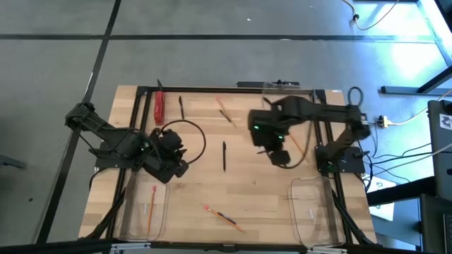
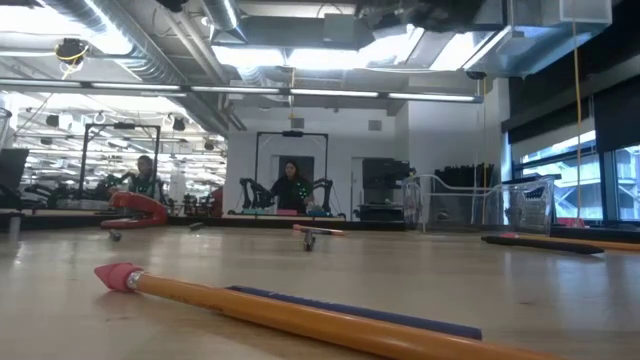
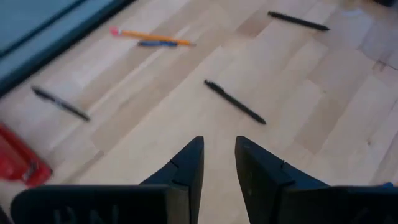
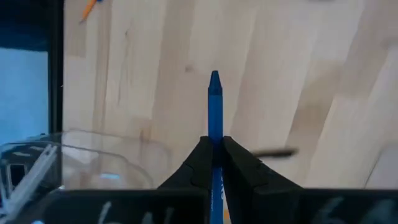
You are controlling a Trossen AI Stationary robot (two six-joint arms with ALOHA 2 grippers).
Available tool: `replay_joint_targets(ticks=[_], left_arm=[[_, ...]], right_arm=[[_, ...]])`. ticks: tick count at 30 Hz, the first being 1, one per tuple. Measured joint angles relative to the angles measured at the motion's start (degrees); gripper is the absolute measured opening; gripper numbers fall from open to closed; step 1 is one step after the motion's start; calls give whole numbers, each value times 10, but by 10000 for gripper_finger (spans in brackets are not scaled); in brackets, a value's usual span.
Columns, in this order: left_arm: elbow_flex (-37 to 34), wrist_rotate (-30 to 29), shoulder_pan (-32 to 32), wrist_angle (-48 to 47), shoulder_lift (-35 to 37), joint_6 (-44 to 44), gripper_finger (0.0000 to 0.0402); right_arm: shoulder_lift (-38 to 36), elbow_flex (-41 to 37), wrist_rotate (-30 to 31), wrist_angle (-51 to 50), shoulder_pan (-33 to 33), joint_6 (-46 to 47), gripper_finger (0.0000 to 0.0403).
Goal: Sort crayons/erasers/pens/pencils in bins
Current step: Put the blue crayon into the bottom right transparent bin
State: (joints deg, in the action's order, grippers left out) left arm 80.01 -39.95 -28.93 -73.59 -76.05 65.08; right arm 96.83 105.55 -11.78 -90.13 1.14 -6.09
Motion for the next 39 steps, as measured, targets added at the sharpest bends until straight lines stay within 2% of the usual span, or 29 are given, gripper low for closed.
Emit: replay_joint_targets(ticks=[9, 18, 21, 25, 31, 39], left_arm=[[0, 2, 45, 134, 0, -200, 85], [0, 6, 40, 329, 0, -321, 85], [0, 36, 40, 382, -1, -354, 85], [0, 64, 34, 421, -2, -372, 85], [0, 65, 21, 440, -8, -367, 85], [0, 65, 5, 444, -20, -352, 85]], right_arm=[[-138, -148, 43, 8, 67, 242, 21], [-227, -278, 35, 15, 180, 361, 21], [-246, -300, 15, 30, 223, 403, 21], [-266, -323, 16, 51, 285, 450, 21], [-275, -372, 23, 93, 362, 513, 21], [-274, -484, 23, 254, 423, 543, 21]])
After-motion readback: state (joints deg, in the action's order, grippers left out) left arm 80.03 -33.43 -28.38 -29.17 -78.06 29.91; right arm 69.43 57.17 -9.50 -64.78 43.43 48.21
